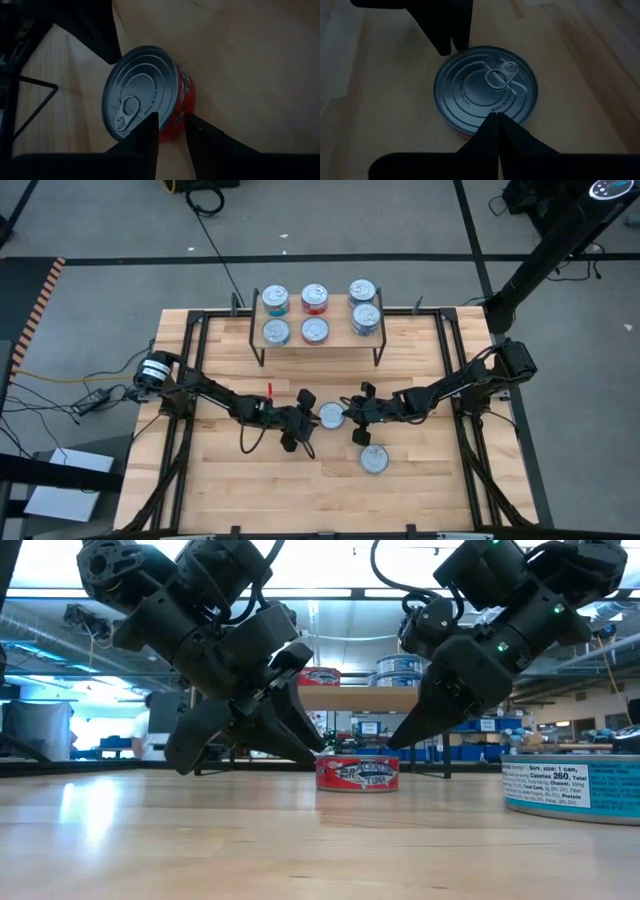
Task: Stack canned seafood by type on shelf
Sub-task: Stack the red tuna can on top of the other red tuna can on the shelf
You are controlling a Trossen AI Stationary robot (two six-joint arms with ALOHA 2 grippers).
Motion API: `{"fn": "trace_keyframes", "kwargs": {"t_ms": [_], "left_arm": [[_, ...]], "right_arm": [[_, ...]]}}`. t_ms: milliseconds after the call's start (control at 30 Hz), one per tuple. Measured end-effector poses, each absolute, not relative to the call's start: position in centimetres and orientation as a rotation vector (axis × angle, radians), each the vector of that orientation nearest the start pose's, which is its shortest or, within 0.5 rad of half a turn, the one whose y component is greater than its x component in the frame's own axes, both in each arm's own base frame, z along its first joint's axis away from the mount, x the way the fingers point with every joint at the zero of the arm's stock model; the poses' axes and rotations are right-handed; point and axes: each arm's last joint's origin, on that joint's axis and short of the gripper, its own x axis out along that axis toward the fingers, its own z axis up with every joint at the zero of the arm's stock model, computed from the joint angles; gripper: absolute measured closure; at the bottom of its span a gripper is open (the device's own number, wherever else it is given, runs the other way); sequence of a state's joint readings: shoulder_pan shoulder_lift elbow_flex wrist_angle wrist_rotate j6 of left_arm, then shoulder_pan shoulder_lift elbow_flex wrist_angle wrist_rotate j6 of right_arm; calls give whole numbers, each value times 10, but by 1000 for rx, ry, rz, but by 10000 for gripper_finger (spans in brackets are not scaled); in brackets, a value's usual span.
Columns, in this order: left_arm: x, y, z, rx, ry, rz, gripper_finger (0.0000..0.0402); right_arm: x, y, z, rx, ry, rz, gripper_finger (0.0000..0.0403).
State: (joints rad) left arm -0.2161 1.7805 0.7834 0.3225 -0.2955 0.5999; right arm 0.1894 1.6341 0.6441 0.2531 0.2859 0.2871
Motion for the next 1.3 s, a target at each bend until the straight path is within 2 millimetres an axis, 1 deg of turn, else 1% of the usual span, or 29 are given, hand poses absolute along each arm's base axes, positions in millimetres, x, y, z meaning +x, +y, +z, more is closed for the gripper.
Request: {"fn": "trace_keyframes", "kwargs": {"t_ms": [133,333,500,700,833,933,1033,1200,1300], "left_arm": [[327,-63,129,747,659,-121,303],[327,-63,129,747,661,-122,303],[326,-63,128,747,671,-133,303],[325,-63,127,751,686,-134,304],[324,-62,125,755,707,-138,322],[324,-63,126,756,709,-140,355],[324,-63,126,752,708,-141,391],[325,-63,127,742,708,-158,398],[330,-65,132,690,716,-169,399]], "right_arm": [[290,46,124,79,714,-196,398],[297,44,111,86,702,-205,398],[302,46,112,104,651,-159,398],[302,48,113,116,642,-130,398],[305,51,115,113,638,-118,397],[306,57,121,94,634,-85,396],[308,63,135,85,598,-57,396],[305,72,157,58,562,-46,396],[300,77,172,47,530,-64,395]]}}
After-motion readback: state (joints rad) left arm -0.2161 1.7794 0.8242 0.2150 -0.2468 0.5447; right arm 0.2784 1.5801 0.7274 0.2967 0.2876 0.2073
